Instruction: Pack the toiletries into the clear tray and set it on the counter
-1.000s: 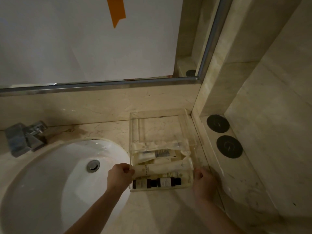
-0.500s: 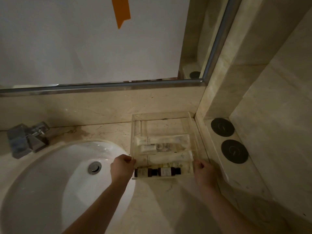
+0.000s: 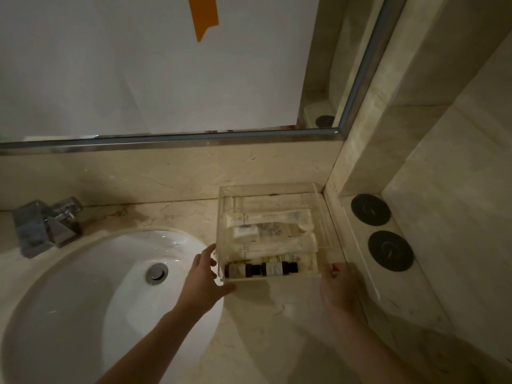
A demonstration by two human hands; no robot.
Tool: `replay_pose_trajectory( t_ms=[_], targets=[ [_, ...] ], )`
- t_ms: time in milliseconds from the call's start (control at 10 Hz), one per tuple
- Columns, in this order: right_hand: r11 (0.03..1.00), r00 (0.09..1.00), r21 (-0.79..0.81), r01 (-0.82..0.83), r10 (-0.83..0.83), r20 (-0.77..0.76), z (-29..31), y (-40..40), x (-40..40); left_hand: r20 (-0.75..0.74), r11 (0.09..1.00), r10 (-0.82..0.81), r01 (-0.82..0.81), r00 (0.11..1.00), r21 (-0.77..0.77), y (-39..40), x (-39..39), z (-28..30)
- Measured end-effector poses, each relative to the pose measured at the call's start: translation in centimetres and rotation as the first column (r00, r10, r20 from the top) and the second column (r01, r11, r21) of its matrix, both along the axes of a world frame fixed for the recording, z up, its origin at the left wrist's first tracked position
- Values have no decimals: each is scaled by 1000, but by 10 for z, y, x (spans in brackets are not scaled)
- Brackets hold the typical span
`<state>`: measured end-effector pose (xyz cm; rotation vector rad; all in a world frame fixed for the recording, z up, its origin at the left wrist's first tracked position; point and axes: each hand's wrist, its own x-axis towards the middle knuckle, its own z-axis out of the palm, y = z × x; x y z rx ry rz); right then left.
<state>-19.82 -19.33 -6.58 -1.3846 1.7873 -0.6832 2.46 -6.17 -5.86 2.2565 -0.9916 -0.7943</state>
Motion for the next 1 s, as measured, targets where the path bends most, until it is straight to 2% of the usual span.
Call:
replay_pose_trajectory(
  t_ms=[100,300,500,700,900,1000],
  targets=[
    [990,971,132,56,-85,223,-2,-1,6,87,999,36,-35,996,-20,-7,1,3],
    [975,901,205,80,-159,405,9,-12,17,182,997,69,-60,981,-55,-22,3,5],
    [949,833,283,140,-267,485,8,-24,25,263,997,46,-30,964,-66,-35,0,3],
    [947,789,270,174,-298,538,6,-32,31,361,1000,-6,17,933,-27,-41,1,3],
    [952,837,286,107,-241,491,3,-30,33,338,999,-42,51,940,-18,-42,6,5],
    [961,865,259,99,-212,454,7,-9,32,297,999,38,-30,954,-32,-25,2,5]
  ],
)
